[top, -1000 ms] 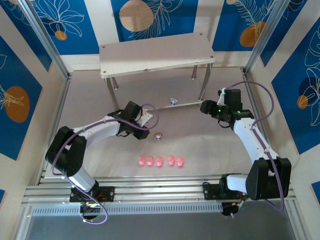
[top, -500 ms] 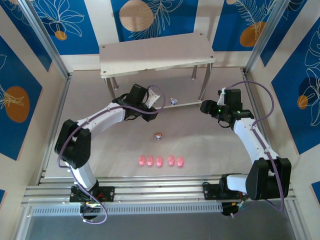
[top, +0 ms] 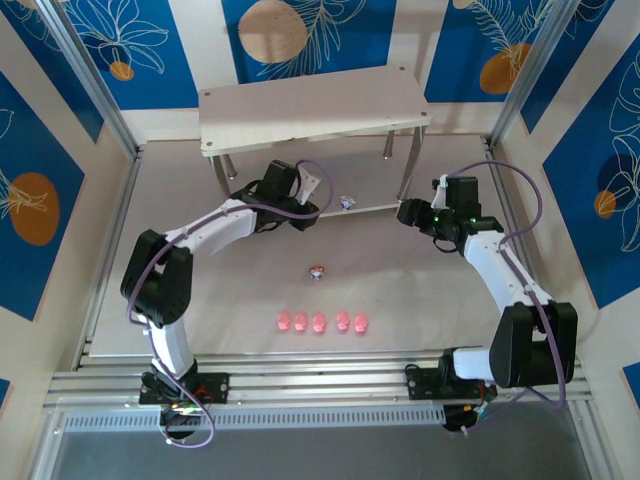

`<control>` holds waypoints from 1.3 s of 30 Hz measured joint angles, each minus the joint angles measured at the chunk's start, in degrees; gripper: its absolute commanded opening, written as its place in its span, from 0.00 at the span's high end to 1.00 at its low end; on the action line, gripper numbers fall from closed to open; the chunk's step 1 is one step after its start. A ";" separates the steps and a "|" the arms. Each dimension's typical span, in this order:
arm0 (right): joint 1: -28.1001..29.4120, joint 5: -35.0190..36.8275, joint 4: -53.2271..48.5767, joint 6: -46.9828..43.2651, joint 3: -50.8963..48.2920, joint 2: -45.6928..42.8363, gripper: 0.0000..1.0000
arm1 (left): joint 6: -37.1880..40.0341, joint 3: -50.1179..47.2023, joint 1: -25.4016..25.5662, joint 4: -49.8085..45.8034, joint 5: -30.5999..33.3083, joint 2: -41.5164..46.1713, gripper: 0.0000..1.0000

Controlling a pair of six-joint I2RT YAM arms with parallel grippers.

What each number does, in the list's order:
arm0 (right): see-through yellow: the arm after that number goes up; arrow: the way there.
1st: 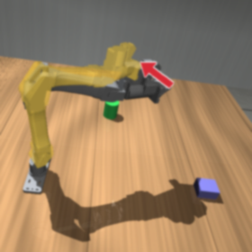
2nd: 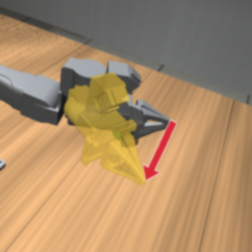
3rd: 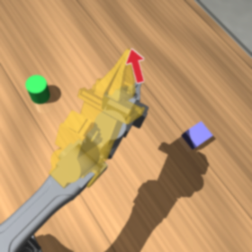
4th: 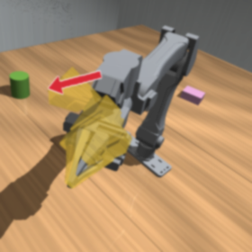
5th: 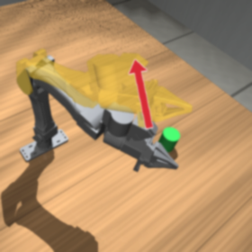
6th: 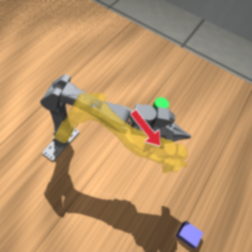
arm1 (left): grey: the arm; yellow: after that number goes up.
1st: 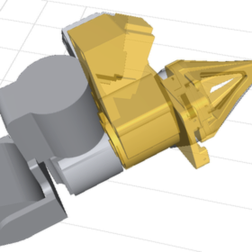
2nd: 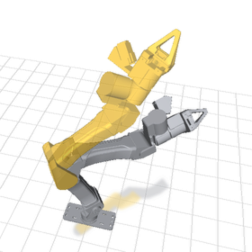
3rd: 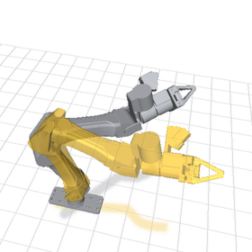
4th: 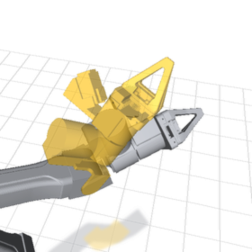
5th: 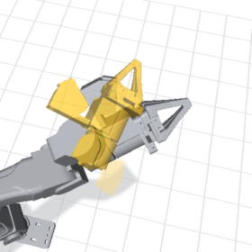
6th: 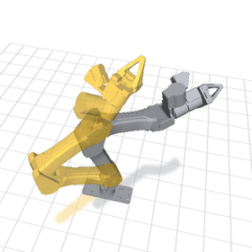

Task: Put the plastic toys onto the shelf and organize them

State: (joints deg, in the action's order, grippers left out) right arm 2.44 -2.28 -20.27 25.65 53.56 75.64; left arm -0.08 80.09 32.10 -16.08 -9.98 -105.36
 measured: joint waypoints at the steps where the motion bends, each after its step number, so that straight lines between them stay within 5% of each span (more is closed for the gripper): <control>1: 0.00 -0.17 0.13 0.00 0.04 0.35 0.32 | -0.04 0.70 0.00 0.46 0.13 -0.66 0.76; 39: -0.07 -2.29 3.15 0.00 1.62 4.48 0.32 | -0.92 7.82 -0.11 0.24 2.80 -8.87 0.74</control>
State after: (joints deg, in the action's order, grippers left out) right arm 2.37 -4.58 -17.12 25.65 55.18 80.12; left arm -0.99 87.92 31.99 -15.84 -7.18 -114.24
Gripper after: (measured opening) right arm 0.680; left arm 0.258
